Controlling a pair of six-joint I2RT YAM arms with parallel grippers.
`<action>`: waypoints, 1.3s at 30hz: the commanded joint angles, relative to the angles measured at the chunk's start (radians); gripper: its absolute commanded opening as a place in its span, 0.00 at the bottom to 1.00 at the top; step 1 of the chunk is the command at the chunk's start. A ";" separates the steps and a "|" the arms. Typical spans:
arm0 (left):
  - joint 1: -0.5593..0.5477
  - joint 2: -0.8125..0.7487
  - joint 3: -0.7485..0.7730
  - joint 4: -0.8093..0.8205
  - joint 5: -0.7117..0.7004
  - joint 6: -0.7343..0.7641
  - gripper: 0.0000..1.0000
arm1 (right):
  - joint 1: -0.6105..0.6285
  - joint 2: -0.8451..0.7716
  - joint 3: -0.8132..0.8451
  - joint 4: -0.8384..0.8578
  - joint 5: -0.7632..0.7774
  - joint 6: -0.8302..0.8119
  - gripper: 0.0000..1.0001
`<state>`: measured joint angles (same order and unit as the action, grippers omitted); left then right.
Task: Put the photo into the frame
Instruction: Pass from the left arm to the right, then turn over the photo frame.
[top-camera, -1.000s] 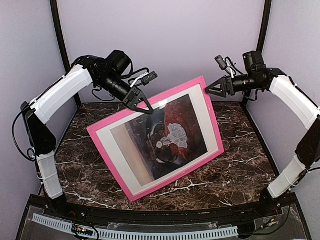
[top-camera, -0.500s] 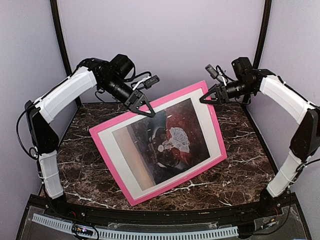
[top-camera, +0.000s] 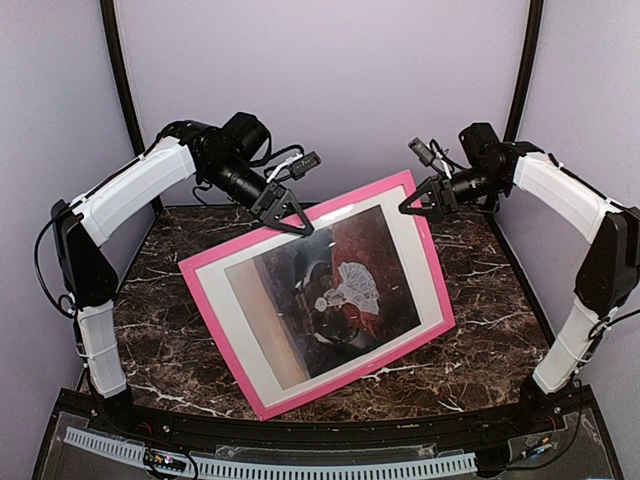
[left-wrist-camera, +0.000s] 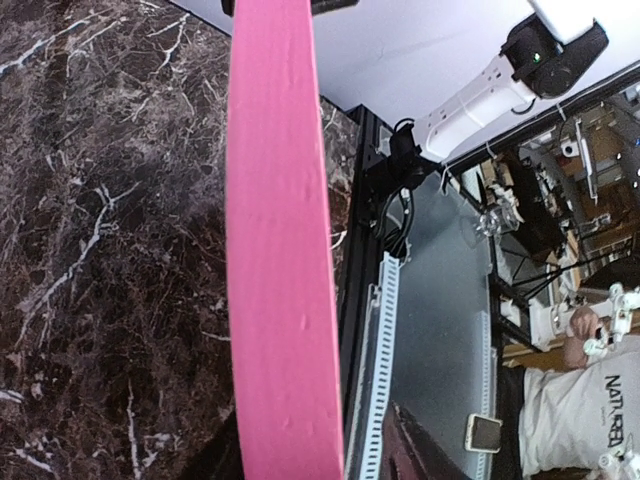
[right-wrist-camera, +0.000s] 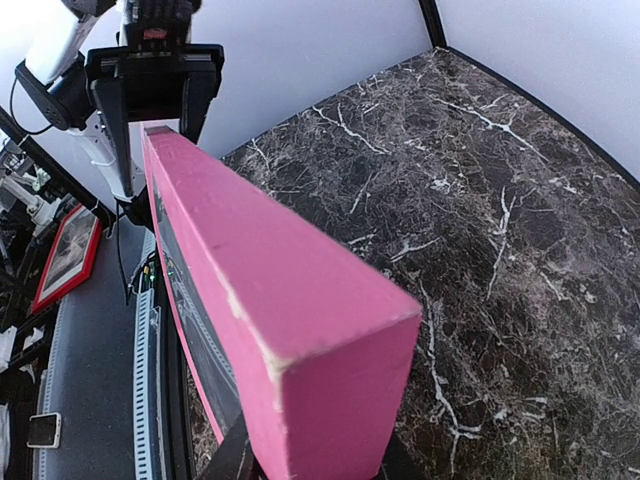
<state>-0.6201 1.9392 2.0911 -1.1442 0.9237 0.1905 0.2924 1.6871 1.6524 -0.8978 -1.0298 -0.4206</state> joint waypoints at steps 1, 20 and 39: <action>0.026 -0.046 -0.011 0.074 0.034 0.010 0.53 | -0.017 -0.014 -0.020 0.024 -0.072 0.027 0.00; 0.151 -0.356 -0.293 0.436 -0.710 -0.244 0.93 | -0.222 0.023 -0.319 0.568 0.075 0.773 0.00; 0.149 -0.603 -0.937 0.837 -0.625 -0.578 0.93 | -0.229 0.009 -0.787 1.151 0.253 1.288 0.10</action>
<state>-0.4660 1.4036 1.2564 -0.4377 0.2607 -0.2729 0.0597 1.7412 0.9104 0.0254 -0.7685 0.7631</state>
